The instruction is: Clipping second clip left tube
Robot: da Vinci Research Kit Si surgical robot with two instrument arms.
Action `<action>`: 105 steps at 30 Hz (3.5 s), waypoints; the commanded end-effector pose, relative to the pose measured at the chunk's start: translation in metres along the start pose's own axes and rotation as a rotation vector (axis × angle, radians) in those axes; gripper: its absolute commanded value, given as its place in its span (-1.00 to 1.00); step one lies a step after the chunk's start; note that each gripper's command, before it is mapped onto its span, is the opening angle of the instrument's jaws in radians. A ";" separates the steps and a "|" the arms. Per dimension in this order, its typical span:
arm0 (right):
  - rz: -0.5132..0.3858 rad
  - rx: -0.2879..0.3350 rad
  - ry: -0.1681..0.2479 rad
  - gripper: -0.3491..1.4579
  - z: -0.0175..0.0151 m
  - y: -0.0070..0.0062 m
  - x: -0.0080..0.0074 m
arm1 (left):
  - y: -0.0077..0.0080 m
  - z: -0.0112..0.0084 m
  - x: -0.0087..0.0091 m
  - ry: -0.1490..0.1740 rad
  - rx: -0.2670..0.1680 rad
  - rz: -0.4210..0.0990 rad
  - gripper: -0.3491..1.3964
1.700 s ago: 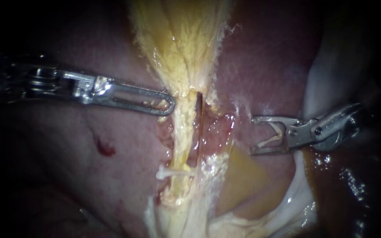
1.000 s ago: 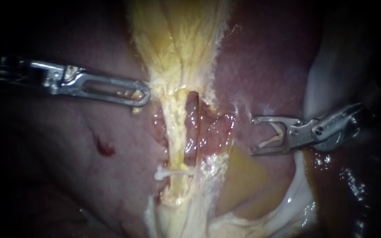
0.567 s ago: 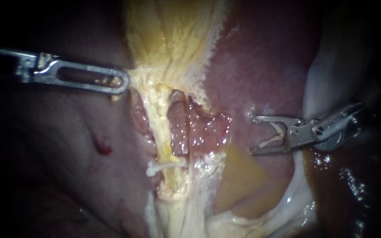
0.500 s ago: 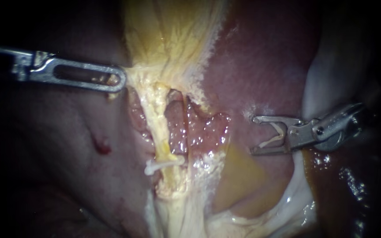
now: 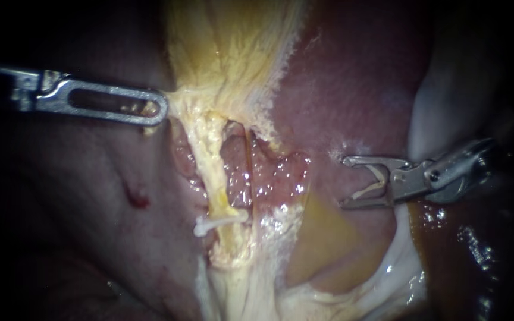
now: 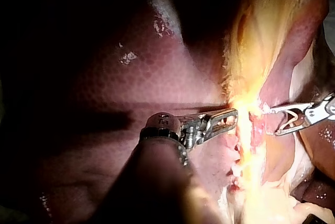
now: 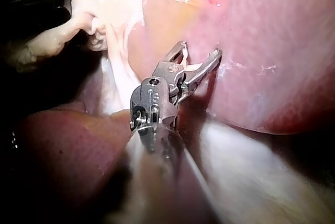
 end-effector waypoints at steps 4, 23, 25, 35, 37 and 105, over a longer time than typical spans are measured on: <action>0.012 0.005 0.076 -0.13 -0.0007 -0.0003 0.0015 | 0.0001 0.0001 0.0001 -0.001 -0.002 0.000 -1.00; 0.141 0.082 0.279 -0.13 -0.0002 -0.0012 0.0059 | 0.0001 0.0004 0.0002 -0.003 -0.004 0.000 -1.00; 0.149 0.093 0.296 -0.13 0.0001 -0.0013 0.0064 | 0.0001 0.0004 0.0002 -0.003 -0.004 0.000 -1.00; 0.216 0.167 0.392 -0.13 0.0015 -0.0020 0.0093 | 0.0000 0.0005 0.0002 -0.005 -0.007 0.000 -1.00; 0.221 0.175 0.405 -0.13 0.0018 -0.0021 0.0097 | 0.0000 0.0005 0.0002 -0.005 -0.007 0.000 -1.00; 0.414 0.277 0.227 -0.12 0.0128 0.0009 0.0105 | -0.0002 0.0016 0.0007 0.001 0.003 0.000 -1.00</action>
